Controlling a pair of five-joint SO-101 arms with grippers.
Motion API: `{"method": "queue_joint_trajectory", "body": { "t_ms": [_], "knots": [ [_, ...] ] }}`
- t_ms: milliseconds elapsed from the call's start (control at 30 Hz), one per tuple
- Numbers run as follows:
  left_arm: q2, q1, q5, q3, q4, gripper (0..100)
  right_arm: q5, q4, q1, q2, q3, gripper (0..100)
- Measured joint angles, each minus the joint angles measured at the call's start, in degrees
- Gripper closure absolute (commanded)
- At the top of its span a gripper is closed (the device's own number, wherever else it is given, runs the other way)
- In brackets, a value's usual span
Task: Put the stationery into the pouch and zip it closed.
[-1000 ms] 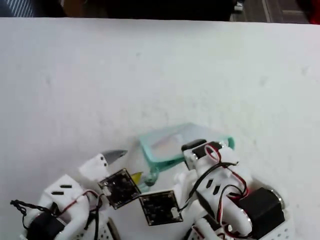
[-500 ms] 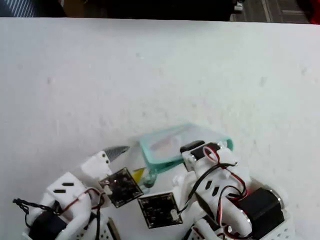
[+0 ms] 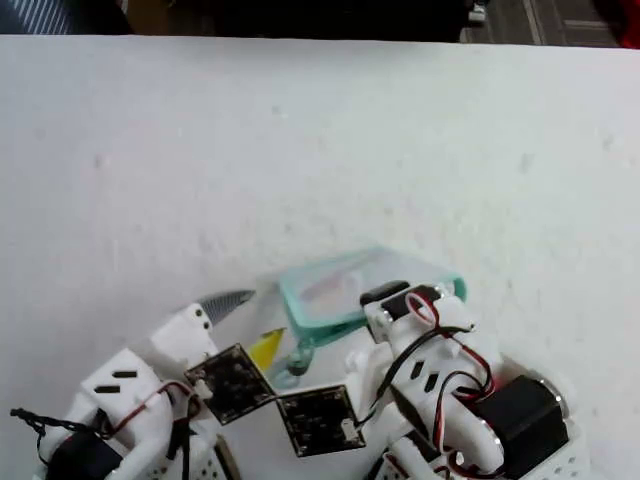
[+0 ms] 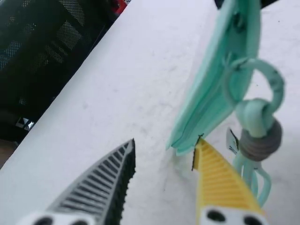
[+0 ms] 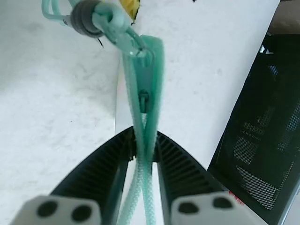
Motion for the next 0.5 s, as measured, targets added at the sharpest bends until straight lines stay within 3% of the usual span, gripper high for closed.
{"method": "queue_joint_trajectory", "body": {
  "t_ms": [500],
  "knots": [
    [0.0,-1.3,-0.1,1.3,-3.2,78,0.0,0.0,0.0,0.0,0.0,98.1]
  ]
}}
